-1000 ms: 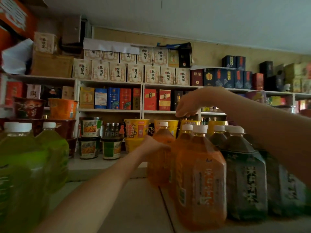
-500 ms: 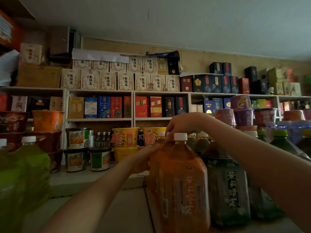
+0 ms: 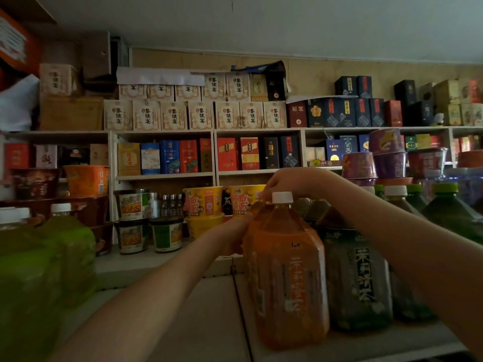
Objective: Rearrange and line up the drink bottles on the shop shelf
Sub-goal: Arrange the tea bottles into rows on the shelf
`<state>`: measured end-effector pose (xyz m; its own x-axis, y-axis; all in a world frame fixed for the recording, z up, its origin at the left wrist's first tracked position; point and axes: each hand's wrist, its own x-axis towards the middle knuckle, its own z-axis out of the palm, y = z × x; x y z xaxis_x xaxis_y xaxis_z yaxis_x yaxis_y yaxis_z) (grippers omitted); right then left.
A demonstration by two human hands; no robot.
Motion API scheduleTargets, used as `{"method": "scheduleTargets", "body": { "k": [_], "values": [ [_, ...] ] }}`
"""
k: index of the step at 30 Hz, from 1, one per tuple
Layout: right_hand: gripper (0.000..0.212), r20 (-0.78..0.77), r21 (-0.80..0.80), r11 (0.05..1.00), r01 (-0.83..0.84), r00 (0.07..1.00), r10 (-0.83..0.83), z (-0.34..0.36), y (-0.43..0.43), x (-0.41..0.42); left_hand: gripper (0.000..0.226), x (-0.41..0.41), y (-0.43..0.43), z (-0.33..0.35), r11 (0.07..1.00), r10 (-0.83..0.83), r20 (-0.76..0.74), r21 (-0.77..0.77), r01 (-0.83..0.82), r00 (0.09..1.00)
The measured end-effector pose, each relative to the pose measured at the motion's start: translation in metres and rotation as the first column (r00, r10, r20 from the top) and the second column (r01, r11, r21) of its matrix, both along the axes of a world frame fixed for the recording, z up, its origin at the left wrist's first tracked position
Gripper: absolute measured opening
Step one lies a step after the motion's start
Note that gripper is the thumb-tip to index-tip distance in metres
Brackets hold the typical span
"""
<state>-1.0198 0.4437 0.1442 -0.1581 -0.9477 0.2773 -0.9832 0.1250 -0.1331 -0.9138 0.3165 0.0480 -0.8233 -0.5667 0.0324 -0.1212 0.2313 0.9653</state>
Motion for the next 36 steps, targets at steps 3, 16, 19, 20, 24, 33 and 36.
{"method": "scheduleTargets", "body": {
  "k": [3, 16, 19, 20, 24, 33, 36],
  "values": [
    [0.046, 0.085, -0.17, 0.984, 0.049, 0.996, -0.035, 0.002, 0.013, 0.012, 0.027, 0.01, 0.017, 0.003, 0.996, 0.037, 0.019, 0.08, -0.038, 0.999],
    [0.041, 0.011, -0.684, 0.707, -0.179, 0.967, 0.256, -0.095, 0.062, 0.177, 0.026, 0.147, 0.091, -0.002, 0.974, 0.209, -0.328, -0.01, -0.224, 0.921],
    [0.036, 0.08, -0.703, 0.677, -0.218, 0.921, 0.38, -0.13, 0.051, 0.201, 0.026, 0.183, 0.094, -0.027, 0.934, 0.308, -0.386, -0.05, -0.353, 0.87],
    [0.034, 0.1, -0.705, 0.672, -0.229, 0.905, 0.413, -0.14, 0.047, 0.207, 0.028, 0.192, 0.095, -0.034, 0.912, 0.345, -0.383, -0.08, -0.403, 0.857],
    [0.034, 0.161, -0.674, 0.669, -0.312, 0.822, 0.546, -0.181, 0.033, 0.239, 0.028, 0.242, 0.109, -0.069, 0.8, 0.501, -0.394, -0.129, -0.586, 0.771],
    [0.039, 0.374, -0.509, 0.605, -0.612, 0.476, 0.796, -0.272, 0.034, 0.299, 0.027, 0.327, 0.174, -0.163, 0.499, 0.828, -0.237, -0.104, -0.86, 0.509],
    [0.032, 0.451, -0.408, 0.587, -0.699, 0.404, 0.796, -0.322, 0.043, 0.321, 0.027, 0.344, 0.202, -0.225, 0.342, 0.924, -0.17, -0.037, -0.939, 0.343]
  ]
}}
